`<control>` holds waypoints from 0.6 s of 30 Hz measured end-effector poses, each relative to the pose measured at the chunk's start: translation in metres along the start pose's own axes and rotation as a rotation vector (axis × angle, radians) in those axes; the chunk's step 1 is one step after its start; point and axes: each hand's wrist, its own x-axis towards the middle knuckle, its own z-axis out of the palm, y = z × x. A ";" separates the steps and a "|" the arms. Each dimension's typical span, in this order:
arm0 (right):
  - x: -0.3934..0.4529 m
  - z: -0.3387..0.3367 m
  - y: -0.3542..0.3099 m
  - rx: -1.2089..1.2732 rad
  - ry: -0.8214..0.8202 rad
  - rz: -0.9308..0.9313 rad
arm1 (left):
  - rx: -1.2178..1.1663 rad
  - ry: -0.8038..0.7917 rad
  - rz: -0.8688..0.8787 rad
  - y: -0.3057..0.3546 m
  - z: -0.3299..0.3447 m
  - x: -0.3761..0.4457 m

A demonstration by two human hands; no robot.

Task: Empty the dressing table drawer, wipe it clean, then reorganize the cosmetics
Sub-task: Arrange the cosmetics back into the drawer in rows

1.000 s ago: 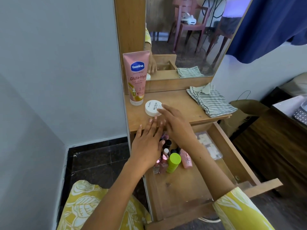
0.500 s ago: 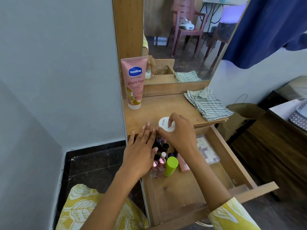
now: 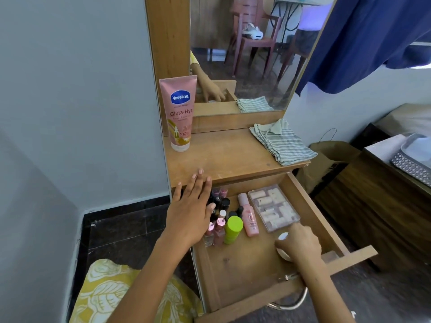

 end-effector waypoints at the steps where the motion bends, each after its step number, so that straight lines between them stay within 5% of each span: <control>1: 0.001 0.001 -0.001 -0.031 0.002 0.007 | -0.001 0.002 0.000 0.000 0.000 0.000; 8: -0.025 -0.008 -0.027 -0.110 0.099 -0.121 | 0.002 0.009 0.007 -0.001 0.000 -0.001; 14: -0.063 -0.030 -0.101 0.263 0.363 -0.798 | -0.029 0.176 0.037 -0.014 -0.023 -0.005; 18: -0.060 -0.028 -0.137 0.277 0.364 -0.941 | 0.034 0.438 0.048 -0.028 -0.060 0.007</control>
